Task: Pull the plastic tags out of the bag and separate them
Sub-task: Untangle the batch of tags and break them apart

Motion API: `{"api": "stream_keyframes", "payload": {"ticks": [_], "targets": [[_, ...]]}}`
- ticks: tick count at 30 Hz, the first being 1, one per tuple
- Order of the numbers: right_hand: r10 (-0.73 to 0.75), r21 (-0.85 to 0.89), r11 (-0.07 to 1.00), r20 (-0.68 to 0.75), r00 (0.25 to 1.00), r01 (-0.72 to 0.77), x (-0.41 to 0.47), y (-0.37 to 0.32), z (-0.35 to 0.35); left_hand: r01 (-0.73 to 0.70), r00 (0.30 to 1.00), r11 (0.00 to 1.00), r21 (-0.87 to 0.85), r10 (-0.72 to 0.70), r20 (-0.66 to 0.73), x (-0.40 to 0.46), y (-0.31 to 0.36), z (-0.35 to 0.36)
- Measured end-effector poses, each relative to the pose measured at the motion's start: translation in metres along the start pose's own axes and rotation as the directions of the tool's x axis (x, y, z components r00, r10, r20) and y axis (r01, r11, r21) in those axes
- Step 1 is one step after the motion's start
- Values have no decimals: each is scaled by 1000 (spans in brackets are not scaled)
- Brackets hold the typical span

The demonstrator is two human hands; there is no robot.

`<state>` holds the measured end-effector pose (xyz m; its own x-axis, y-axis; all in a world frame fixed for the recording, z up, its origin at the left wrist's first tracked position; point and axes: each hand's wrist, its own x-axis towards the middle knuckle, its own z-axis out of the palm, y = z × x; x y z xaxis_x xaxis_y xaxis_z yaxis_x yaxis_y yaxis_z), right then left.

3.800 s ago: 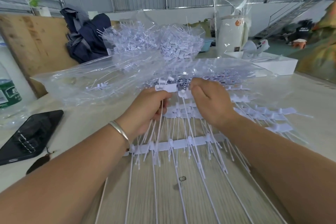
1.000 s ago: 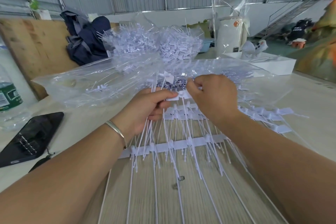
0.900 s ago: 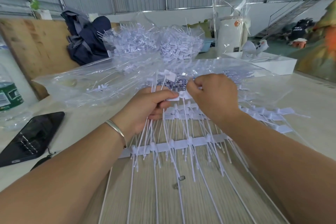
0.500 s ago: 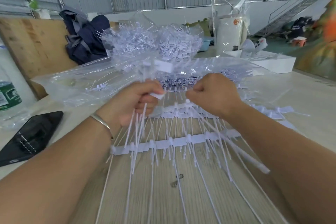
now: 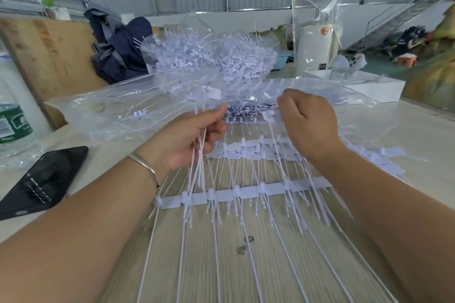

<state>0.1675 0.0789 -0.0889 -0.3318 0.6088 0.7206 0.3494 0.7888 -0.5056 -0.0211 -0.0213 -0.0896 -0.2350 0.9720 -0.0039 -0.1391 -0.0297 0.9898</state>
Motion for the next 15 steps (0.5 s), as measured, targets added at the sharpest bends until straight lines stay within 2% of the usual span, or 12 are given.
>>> {"api": "stream_keyframes", "payload": {"ticks": [4,6,9,12,15], "targets": [[-26,-144,989,-35,999,20,-2,-4,4,8,1000,999,32,-9,25,-3,-2,7],[-51,-214,976,-65,997,36,-4,-7,8,-15,995,999,35,12,94,-4,-2,12],[-152,-229,966,-134,979,119,-4,-13,7,-54,982,996,73,39,186,-8,1,20],[-221,-186,965,-203,954,184,-2,-20,5,-55,987,986,159,30,160,-9,-1,25],[-226,-168,966,-180,957,197,-3,-20,8,-27,994,983,180,7,107,-11,-1,31]]}}
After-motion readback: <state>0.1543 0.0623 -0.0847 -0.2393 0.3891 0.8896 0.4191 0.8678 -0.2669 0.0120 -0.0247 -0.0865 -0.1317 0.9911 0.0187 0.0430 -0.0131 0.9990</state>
